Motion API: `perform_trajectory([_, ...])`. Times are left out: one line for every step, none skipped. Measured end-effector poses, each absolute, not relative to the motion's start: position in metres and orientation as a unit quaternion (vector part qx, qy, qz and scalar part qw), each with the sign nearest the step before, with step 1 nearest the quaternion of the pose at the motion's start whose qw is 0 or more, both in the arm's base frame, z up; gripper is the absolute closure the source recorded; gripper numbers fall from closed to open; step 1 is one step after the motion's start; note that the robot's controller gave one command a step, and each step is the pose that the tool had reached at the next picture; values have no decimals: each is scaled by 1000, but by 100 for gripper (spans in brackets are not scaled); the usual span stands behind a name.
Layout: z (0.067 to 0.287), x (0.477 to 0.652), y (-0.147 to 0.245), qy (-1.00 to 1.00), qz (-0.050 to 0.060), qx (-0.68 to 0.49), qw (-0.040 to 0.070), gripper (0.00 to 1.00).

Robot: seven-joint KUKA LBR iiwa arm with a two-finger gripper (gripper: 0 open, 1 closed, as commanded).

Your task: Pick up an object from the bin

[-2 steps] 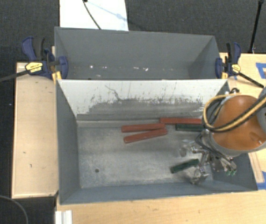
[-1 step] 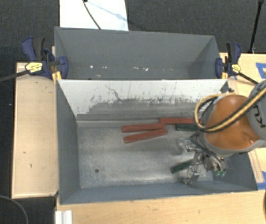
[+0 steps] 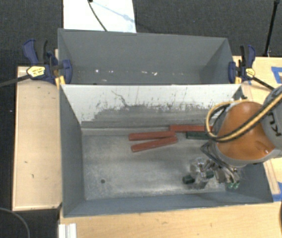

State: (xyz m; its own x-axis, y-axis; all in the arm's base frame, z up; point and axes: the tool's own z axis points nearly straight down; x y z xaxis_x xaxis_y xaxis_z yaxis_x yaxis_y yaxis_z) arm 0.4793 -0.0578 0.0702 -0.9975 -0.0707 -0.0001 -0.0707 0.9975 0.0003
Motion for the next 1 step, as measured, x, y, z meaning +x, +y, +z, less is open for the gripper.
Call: perform_trajectory([208, 495, -56, 998, -1, -66, 6, 100])
